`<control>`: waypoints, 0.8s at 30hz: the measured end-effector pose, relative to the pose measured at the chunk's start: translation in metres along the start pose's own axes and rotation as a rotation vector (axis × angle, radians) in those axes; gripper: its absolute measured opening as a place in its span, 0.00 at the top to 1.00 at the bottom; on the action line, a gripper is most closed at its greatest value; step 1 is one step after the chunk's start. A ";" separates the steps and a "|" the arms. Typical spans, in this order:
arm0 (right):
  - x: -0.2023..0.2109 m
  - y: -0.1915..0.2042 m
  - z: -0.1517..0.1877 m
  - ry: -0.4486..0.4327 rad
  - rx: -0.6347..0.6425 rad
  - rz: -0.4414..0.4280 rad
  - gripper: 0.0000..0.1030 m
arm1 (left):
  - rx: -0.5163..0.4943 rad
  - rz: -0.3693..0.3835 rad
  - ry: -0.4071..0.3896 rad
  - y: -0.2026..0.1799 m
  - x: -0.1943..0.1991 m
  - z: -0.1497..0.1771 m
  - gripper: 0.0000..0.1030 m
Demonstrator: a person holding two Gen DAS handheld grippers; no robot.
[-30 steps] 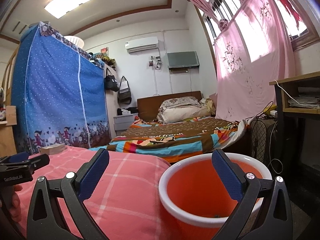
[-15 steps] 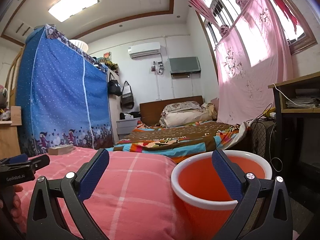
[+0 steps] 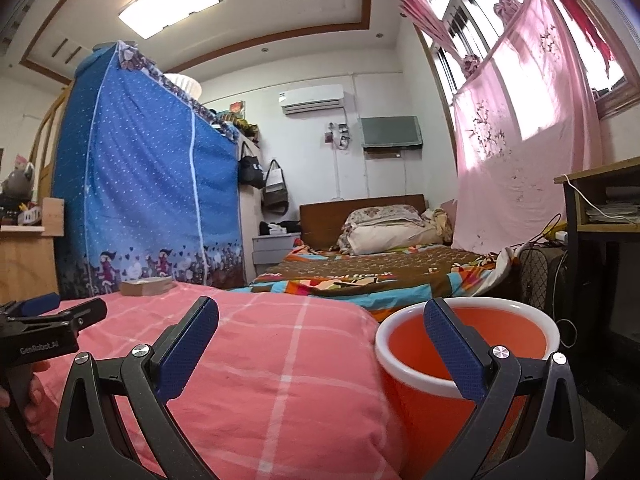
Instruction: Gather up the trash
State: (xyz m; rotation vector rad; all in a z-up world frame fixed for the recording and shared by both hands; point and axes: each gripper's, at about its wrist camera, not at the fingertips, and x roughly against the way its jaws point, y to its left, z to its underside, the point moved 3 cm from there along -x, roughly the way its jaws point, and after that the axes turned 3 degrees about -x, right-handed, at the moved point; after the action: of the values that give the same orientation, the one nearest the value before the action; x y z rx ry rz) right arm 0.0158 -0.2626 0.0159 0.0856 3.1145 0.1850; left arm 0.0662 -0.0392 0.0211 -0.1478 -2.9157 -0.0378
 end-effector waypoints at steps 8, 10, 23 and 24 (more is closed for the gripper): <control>0.002 0.008 0.011 0.033 0.017 -0.021 0.00 | -0.002 -0.024 -0.009 0.009 0.006 0.011 0.00; 0.003 0.009 0.012 0.025 0.022 -0.018 0.00 | 0.001 -0.028 -0.010 0.012 0.006 0.014 0.00; -0.008 0.009 0.024 0.075 0.041 -0.018 0.00 | 0.003 -0.042 -0.007 0.014 0.003 0.021 0.00; -0.008 0.010 0.025 0.077 0.042 -0.019 0.00 | -0.001 -0.044 -0.007 0.014 0.003 0.022 0.00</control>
State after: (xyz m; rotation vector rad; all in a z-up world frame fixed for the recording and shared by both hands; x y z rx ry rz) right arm 0.0253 -0.2504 -0.0076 0.0504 3.1955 0.1253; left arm 0.0600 -0.0246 0.0007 -0.0846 -2.9257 -0.0454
